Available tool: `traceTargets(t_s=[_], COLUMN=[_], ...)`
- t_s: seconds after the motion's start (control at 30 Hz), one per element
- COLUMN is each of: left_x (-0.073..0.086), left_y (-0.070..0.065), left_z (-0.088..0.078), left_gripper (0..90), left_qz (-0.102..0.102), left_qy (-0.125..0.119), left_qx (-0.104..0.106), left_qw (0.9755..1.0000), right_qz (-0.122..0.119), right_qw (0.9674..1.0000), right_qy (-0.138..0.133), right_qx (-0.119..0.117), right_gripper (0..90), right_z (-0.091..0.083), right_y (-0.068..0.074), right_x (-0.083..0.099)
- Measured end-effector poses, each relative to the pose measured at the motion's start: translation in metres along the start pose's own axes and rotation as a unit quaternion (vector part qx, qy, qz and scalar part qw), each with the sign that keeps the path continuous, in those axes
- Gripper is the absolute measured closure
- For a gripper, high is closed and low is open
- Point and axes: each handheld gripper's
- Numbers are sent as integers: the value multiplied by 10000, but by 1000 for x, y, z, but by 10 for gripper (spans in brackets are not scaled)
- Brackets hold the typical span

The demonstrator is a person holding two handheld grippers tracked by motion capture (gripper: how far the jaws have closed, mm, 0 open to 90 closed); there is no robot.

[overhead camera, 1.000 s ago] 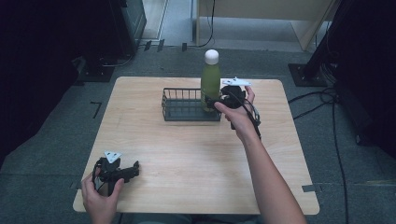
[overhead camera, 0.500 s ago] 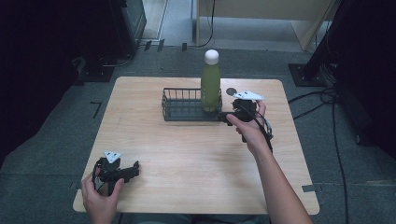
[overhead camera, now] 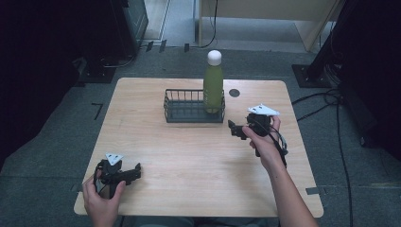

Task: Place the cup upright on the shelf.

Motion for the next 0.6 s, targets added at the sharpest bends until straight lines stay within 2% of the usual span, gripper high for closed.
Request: traceTargets(t_s=[0.6], left_x=[0], left_y=[0], left_z=[0], left_gripper=[0], left_qz=[-1], left_qy=[-10], left_qx=[0], left_qw=[10000], right_qz=[109], right_qw=[9996], right_qy=[69], right_qx=[267], right_gripper=[8], right_z=[-29], right_y=[-29], right_x=[45])
Point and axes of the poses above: each handheld gripper's, and its own axes: z roughly forward along the jaws, x roughly out of its underside, y roughly to its left, and after that the axes turned 1 degree about y, right-handed
